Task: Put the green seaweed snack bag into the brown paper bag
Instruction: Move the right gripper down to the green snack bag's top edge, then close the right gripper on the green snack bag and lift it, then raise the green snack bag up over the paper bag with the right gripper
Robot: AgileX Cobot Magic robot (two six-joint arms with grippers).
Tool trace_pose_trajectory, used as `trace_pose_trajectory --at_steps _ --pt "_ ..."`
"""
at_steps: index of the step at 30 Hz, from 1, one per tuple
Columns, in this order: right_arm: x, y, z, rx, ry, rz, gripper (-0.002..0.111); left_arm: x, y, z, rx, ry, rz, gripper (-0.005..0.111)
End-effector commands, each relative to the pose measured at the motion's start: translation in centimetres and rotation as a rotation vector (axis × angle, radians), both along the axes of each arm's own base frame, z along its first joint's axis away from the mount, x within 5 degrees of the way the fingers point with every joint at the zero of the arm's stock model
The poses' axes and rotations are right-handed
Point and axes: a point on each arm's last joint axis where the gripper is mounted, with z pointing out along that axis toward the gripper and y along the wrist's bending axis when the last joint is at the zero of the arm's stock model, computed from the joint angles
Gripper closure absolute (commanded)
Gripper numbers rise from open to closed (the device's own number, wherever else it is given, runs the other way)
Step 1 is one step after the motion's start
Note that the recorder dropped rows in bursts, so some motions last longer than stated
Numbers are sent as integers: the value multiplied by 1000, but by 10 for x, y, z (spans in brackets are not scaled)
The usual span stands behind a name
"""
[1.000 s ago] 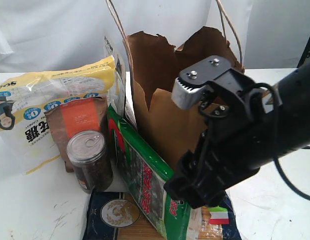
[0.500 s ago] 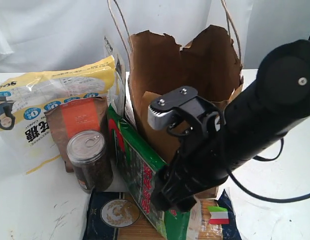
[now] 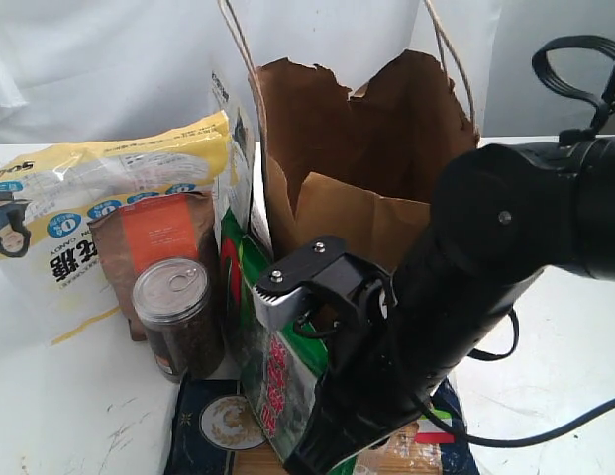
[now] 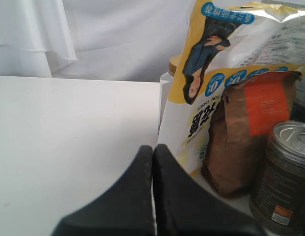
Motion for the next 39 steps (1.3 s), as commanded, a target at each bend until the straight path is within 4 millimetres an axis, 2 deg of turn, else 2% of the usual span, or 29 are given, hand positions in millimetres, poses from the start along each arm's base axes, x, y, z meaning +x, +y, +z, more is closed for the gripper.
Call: trace_pose_trajectory --at_steps 1,4,8,15,20,24,28,34,39 --pt "-2 1 11 41 -9 -4 108 0 0 1 -15 -14 2 107" --pt "-5 -2 23 78 -49 -12 108 0 0 1 -15 -14 2 107" --pt "-10 -9 51 163 -140 -31 108 0 0 1 -15 -14 2 107" --pt "-29 -25 91 285 -233 -21 108 0 0 1 -15 -14 2 107" --pt "-46 -36 134 440 -335 20 108 0 0 1 -15 -14 2 107" --pt "-52 -42 173 548 -463 37 108 0 0 1 -15 -14 2 107" --pt "-51 -41 204 599 -585 100 108 0 0 1 -15 -14 2 107" --pt "-33 -32 227 552 -718 139 108 0 0 1 -15 -14 2 107" --pt "-26 -36 256 526 -879 146 108 0 0 1 -15 -14 2 107"
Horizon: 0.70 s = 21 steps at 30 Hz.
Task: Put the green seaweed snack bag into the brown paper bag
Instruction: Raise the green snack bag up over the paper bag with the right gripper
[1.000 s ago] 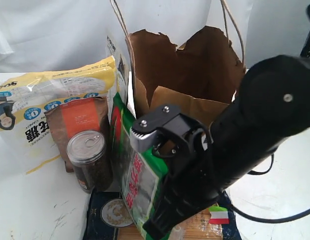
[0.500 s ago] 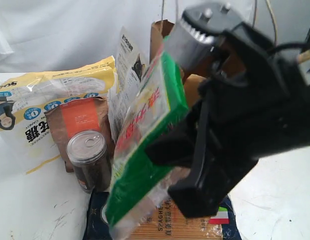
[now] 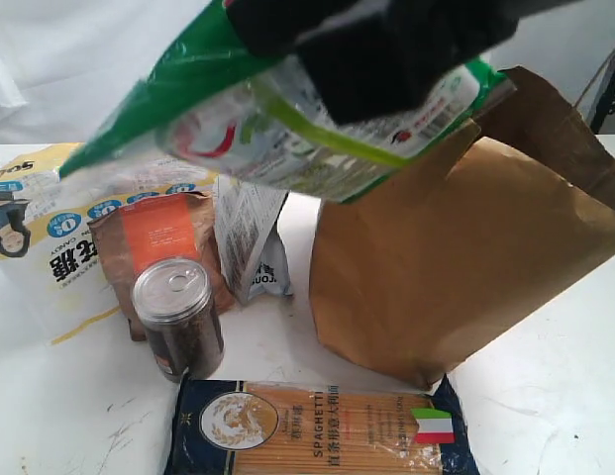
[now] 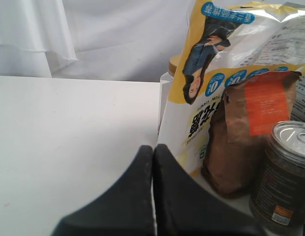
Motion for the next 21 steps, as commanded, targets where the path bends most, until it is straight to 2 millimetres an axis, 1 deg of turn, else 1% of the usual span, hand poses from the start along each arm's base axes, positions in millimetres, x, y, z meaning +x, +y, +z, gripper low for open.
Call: trace_pose_trajectory --at_steps 1,5,9,12,15,19,21 --pt "4 -7 31 5 -189 -44 108 0 0 1 -15 -14 2 107" --pt "4 -14 51 10 -288 -75 108 0 0 1 -15 -14 2 107" --pt "5 -19 60 -8 -366 -107 108 0 0 1 -15 -14 2 107" --pt "8 -22 64 -39 -428 -136 108 0 0 1 -15 -14 2 107" --pt "15 -27 64 -120 -504 -193 108 0 0 1 -15 -14 2 107" --pt "23 -30 63 -189 -564 -235 108 0 0 1 -15 -14 2 107" --pt "26 -28 61 -205 -571 -241 108 0 0 1 -15 -14 2 107"
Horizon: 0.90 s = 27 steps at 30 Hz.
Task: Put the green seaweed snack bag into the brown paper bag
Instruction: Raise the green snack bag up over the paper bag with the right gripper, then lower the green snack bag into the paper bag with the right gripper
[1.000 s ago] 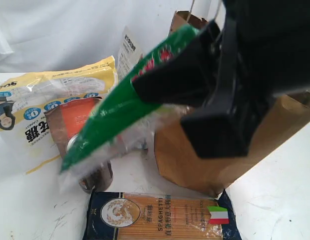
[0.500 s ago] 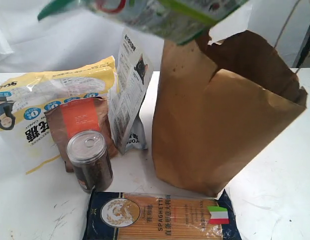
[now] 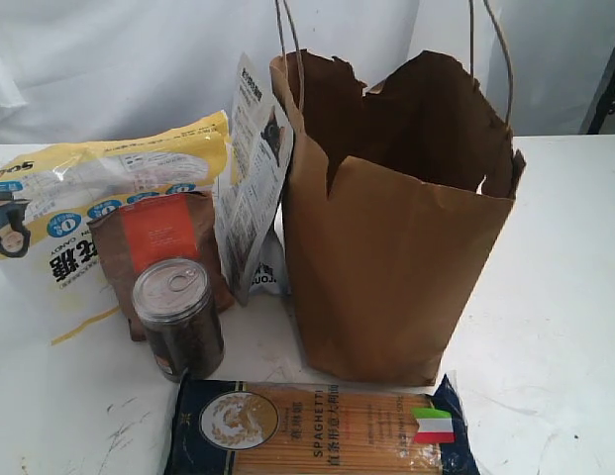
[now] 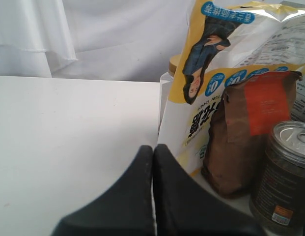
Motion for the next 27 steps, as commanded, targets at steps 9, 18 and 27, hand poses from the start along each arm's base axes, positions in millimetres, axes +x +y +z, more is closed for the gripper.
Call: trace_pose_trajectory --at_steps 9,18,27 --pt "31 29 -9 64 -65 -5 108 0 0 1 -15 -14 2 107" --pt "41 43 -36 18 138 -12 108 0 0 1 -15 -14 2 107" --pt "30 47 -48 -33 284 83 108 0 0 1 -15 -14 2 107"
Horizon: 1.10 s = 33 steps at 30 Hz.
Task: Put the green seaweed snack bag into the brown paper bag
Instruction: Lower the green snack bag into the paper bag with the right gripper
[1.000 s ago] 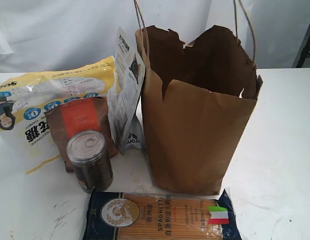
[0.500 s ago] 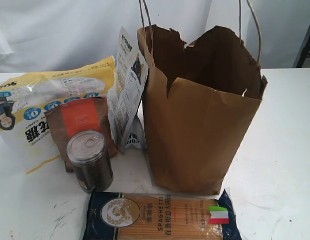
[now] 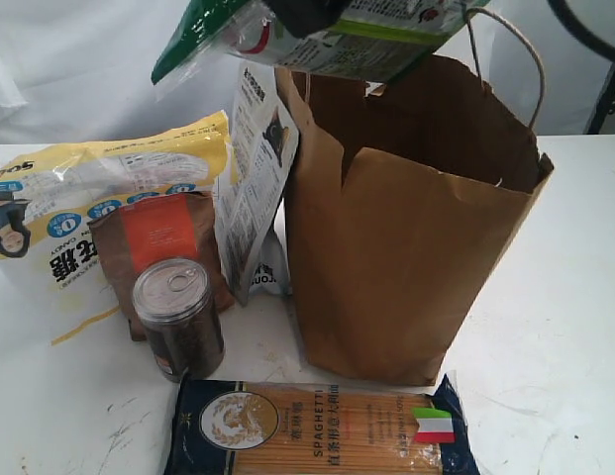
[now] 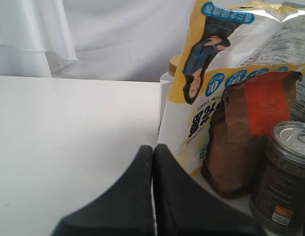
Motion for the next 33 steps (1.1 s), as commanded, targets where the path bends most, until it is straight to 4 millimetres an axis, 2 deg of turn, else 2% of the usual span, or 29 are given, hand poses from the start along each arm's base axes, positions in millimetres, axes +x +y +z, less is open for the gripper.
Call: trace_pose_trajectory --at_steps 1,7,13,16,23,28,33 --pt "-2 0 1 -6 2 27 108 0 0 1 -15 -13 1 107" --pt "-6 7 -1 -3 7 118 108 0 0 1 -15 -13 1 107" --pt "4 20 -23 -64 117 138 108 0 0 1 -15 -13 1 107" --pt "7 23 -27 -67 122 135 108 0 0 1 -15 -13 1 107" --pt "2 27 -26 33 226 151 108 0 0 1 -15 -13 1 107" --pt "4 10 -38 -93 350 128 108 0 0 1 -15 -13 1 107" --pt "16 -3 -39 -91 367 72 108 0 0 1 -15 -13 1 107"
